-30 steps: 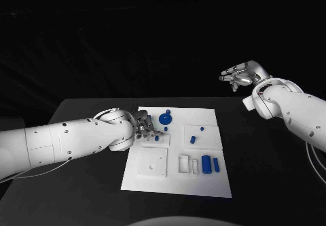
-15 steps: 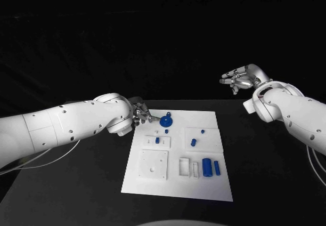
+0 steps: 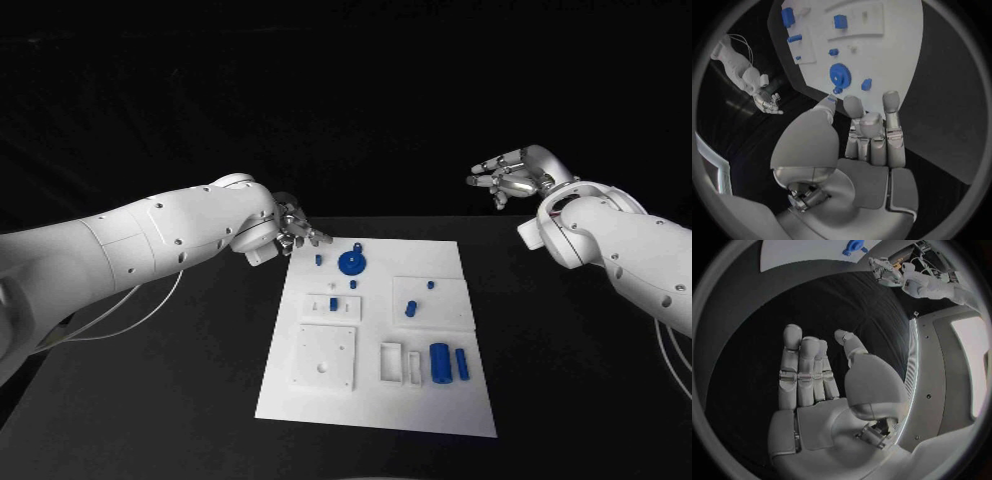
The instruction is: Assemble the parts on the task board
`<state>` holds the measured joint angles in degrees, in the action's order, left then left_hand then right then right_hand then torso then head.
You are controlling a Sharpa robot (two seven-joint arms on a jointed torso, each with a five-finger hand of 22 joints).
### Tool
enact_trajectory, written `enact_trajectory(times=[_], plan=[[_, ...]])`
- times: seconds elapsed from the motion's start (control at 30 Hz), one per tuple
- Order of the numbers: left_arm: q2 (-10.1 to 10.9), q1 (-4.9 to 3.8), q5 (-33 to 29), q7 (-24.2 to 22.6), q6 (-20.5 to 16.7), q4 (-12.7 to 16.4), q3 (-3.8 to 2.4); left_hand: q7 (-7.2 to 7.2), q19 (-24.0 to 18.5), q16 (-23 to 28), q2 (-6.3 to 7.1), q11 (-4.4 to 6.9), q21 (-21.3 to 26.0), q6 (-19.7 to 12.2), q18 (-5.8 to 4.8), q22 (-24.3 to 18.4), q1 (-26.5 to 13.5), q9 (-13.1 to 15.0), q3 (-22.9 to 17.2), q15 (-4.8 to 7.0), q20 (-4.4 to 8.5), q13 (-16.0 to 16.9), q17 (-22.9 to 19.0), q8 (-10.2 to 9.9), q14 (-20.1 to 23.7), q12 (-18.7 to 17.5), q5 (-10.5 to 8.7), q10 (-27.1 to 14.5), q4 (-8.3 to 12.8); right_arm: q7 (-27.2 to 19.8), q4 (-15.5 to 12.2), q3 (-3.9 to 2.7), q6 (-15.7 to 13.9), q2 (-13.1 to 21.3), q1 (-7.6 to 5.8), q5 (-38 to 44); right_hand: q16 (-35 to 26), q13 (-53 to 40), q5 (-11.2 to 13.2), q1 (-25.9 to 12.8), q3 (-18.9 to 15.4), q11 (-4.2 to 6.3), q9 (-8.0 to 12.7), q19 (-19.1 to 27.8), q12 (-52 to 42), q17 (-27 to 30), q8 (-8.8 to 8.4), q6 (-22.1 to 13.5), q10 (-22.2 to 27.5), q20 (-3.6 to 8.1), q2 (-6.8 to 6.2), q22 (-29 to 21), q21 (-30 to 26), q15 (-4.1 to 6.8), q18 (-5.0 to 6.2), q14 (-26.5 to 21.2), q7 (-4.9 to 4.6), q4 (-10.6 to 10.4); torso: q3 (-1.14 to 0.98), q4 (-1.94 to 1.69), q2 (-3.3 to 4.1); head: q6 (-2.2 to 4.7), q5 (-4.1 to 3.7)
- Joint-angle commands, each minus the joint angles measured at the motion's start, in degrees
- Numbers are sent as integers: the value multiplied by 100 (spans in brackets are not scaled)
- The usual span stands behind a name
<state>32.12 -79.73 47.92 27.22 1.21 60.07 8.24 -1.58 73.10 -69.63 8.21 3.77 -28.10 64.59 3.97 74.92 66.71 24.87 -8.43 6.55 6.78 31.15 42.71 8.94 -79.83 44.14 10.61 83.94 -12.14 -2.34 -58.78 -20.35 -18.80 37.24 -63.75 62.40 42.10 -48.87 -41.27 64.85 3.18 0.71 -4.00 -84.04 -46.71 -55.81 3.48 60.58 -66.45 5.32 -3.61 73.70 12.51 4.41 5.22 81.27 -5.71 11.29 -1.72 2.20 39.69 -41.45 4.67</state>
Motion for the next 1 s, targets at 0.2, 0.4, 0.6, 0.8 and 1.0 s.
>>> enact_trajectory(times=[0.2, 0.4, 0.6, 0.8, 1.0], plan=[[-365, -23, 17, -170, 853, -653, 5, 10, 25, -12, -28, -31, 29, -81, -102, 94, -108, -149, -3, -27, -10, 37, -25, 234, 76, -38, -89, 60, -105, -34, -45, -3, 86, -5, 1, -19, -19, 11, -46, -4, -43, -15, 4, -197, 2, -3, 12, -51, 19, -12, 6, 2, -8, -24, 85, -6, -6, -24, 16, 52, 125, 48, 9], [-521, -20, 91, -169, 951, -969, 13, 11, -4, 24, 62, -38, 68, -212, -115, 92, -201, -97, -2, -36, -16, 25, -124, 458, 136, -57, -341, 20, -325, -28, -68, -3, 93, 9, 1, -19, -19, 14, -100, -15, -36, -14, 5, -196, 3, -2, 12, -55, 21, -12, -1, 2, -5, -24, 85, -7, -6, -49, 27, 74, 165, 74, 7], [-569, -20, 185, -162, 854, -1143, 16, 20, 4, 12, 126, -33, 69, -218, -114, 94, -267, -109, -12, -33, -15, 23, -123, 508, 132, -52, -526, 28, -418, -27, -70, -3, 90, 9, 0, -19, -18, 16, -138, -18, -19, -14, 5, -196, 4, -1, 12, -56, 21, -11, -13, -1, -13, -23, 85, -6, -6, -82, 26, 73, 175, 83, 24], [-562, -20, 261, -151, 802, -1212, 17, 24, 11, 4, 109, -31, 67, -222, -113, 94, -276, -102, -29, -30, -13, 20, -117, 533, 124, -53, -518, 34, -414, -29, -58, -3, 92, 2, 0, -19, -18, 17, -149, -14, -8, -14, 5, -197, 4, -1, 11, -57, 21, -11, -23, -1, -10, -23, 84, -7, -5, -97, 28, 72, 173, 82, 21], [-537, -21, 282, -143, 968, -1205, 17, 47, 22, -25, 59, -17, 63, -174, -112, 95, -259, -53, -36, -21, -11, 19, -79, 615, 98, -50, -436, 58, -389, -30, -46, -3, 94, 1, 0, -19, -18, 17, -149, -14, -8, -14, 5, -197, 4, -1, 11, -57, 21, -11, -23, -1, -10, -23, 84, -7, -5, -97, 31, 74, 175, 79, 27]])
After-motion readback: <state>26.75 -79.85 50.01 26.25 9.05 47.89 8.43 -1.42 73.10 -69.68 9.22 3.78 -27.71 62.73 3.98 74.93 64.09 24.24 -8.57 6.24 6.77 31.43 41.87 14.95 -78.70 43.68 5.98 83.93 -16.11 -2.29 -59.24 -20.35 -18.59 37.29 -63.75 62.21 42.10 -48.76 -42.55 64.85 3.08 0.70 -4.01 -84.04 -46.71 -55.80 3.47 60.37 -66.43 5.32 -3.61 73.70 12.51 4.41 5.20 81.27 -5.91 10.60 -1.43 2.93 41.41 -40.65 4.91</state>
